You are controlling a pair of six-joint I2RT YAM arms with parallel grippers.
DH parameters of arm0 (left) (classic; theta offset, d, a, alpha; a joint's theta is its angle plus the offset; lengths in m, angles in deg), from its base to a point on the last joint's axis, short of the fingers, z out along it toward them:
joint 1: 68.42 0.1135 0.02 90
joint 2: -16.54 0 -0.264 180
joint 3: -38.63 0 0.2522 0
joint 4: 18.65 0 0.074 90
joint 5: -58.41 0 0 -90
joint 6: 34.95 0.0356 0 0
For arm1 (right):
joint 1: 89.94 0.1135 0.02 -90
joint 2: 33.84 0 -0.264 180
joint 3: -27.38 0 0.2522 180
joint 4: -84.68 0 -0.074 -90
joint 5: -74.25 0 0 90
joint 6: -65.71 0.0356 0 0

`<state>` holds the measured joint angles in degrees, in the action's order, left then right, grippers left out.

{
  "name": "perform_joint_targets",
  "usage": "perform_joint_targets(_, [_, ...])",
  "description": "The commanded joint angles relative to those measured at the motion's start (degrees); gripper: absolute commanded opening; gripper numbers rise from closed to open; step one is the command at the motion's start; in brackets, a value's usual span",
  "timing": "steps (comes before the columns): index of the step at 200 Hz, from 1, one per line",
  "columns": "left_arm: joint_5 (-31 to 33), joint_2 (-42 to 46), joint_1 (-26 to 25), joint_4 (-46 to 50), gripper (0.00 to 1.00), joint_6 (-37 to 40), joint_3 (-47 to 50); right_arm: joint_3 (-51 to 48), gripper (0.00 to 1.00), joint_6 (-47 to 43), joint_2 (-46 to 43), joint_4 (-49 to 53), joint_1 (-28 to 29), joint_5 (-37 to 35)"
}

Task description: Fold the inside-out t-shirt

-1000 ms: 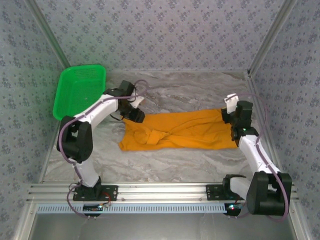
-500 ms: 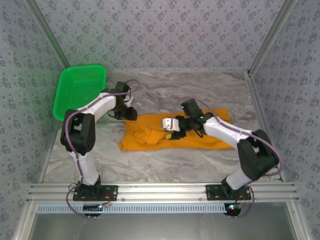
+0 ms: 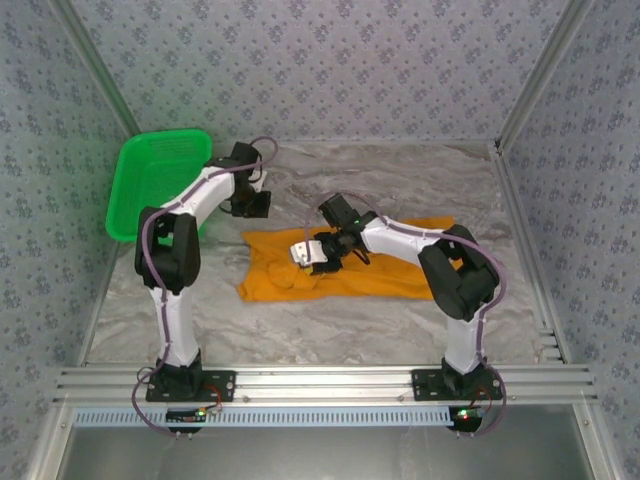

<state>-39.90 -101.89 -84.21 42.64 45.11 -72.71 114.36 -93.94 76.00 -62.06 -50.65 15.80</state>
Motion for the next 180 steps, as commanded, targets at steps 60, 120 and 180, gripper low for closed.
perform_joint_targets(60, [-3.8,9.91,1.28,2.46,0.4,-8.22,5.6,6.99,0.35,3.8,-1.37,0.4,-5.39,8.75])
perform_joint_targets(120, [-1.08,25.79,1.59,0.77,0.43,-20.9,23.63,16.56,0.55,13.03,12.84,-12.68,-1.4,-8.51])
perform_joint_targets(180, [-8.6,36.34,-2.75,-6.08,0.35,-30.16,43.5,22.94,0.2,20.26,20.72,-16.57,-0.79,-13.71])
